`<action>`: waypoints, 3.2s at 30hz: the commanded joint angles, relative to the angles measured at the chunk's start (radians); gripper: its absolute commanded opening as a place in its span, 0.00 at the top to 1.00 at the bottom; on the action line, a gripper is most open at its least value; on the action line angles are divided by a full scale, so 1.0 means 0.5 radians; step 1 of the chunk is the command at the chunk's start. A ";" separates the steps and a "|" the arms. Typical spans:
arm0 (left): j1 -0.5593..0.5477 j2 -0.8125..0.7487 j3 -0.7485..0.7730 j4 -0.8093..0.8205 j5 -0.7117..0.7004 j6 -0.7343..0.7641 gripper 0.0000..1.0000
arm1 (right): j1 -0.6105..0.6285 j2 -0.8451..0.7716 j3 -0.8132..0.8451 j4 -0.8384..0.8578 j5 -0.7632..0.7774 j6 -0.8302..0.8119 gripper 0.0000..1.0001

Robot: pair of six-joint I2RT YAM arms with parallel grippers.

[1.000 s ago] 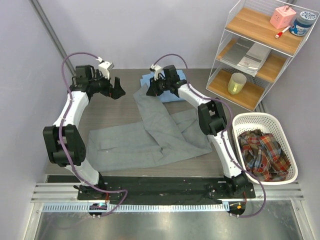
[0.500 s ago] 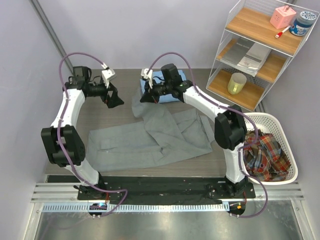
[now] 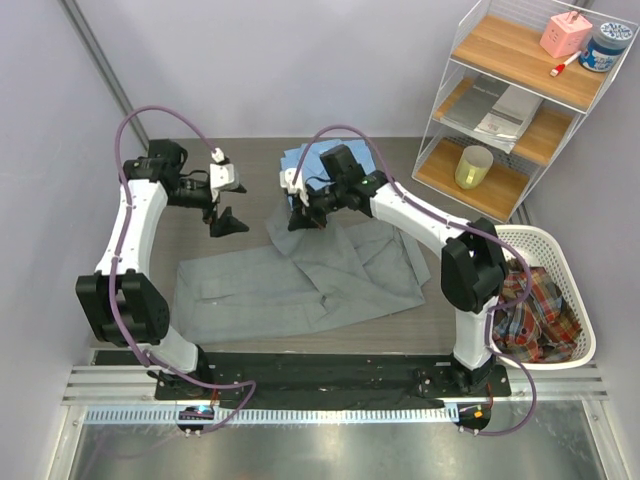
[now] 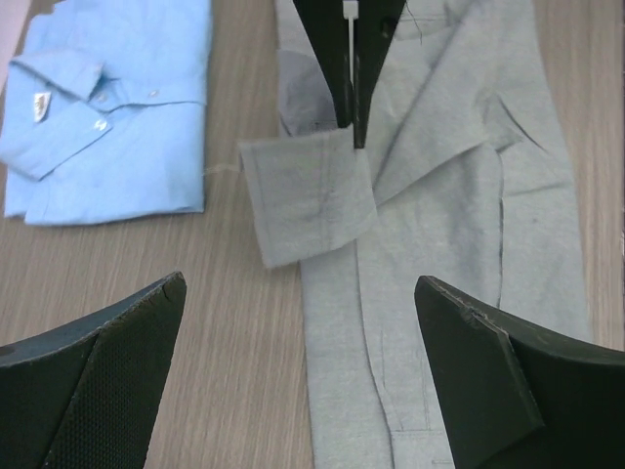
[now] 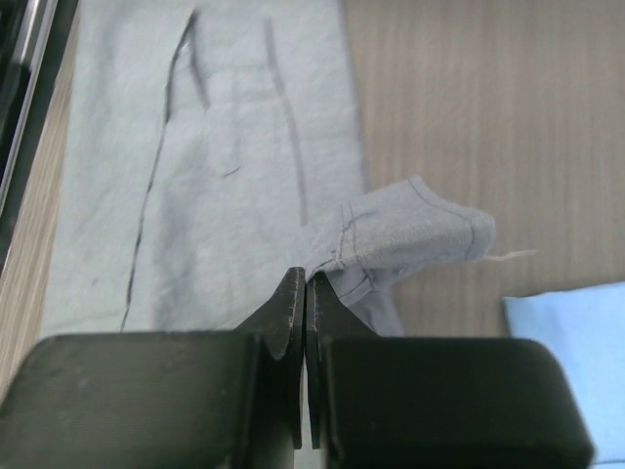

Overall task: Fold and stack the long sleeve shirts
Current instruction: Fold the shirt

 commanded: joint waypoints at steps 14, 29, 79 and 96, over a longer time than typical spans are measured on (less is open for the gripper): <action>-0.314 -0.168 -0.246 -0.311 0.102 0.245 0.00 | 0.189 -0.317 -0.078 -0.134 0.170 -0.243 0.99; -0.244 -0.055 0.076 0.078 -0.073 -0.662 1.00 | 0.192 -0.559 -0.299 0.087 0.509 0.116 0.67; -0.133 -1.257 -0.768 1.254 -0.760 -0.589 1.00 | -0.400 -1.065 -1.777 -0.401 1.059 0.113 0.99; -0.133 -1.089 -0.912 1.695 -0.485 -0.553 1.00 | -0.596 -1.181 -1.677 -0.358 0.971 0.269 0.85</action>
